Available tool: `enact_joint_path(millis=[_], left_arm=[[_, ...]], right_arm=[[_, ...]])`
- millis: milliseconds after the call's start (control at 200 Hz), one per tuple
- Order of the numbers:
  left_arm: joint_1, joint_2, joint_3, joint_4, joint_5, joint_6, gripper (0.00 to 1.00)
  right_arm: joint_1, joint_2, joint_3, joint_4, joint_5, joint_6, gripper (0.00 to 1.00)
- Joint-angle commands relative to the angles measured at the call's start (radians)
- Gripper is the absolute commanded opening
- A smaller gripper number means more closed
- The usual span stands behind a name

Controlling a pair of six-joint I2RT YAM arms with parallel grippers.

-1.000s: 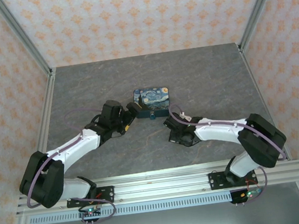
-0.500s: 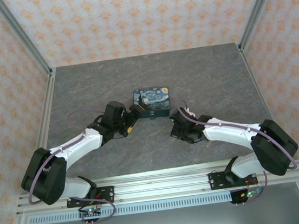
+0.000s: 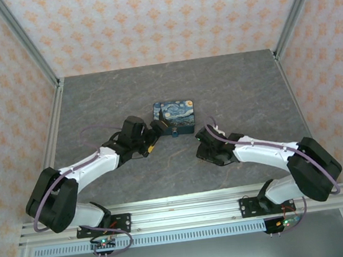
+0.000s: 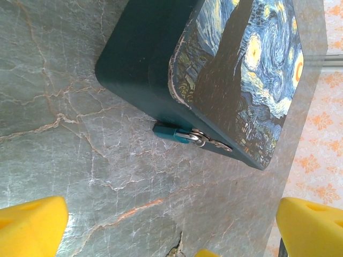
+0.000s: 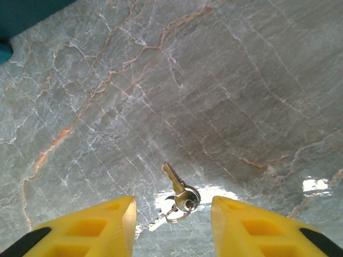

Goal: Unlock the padlock with the key

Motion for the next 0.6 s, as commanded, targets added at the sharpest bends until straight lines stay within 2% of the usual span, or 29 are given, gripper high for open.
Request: enact_joint_path(millis=[0, 260, 596], left_arm=[[-0.009, 0.013, 0.028, 0.021, -0.008, -0.012, 1.0], [-0.009, 0.021, 0.028, 0.032, -0.005, -0.014, 1.0], [-0.01, 0.025, 0.028, 0.045, 0.001, -0.008, 1.0]], right_arm=[[0.004, 0.031, 0.042, -0.077, 0.026, -0.021, 0.41], [0.048, 0.166, 0.158, -0.192, 0.093, 0.008, 0.45], [0.077, 0.254, 0.208, -0.216, 0.128, 0.07, 0.43]])
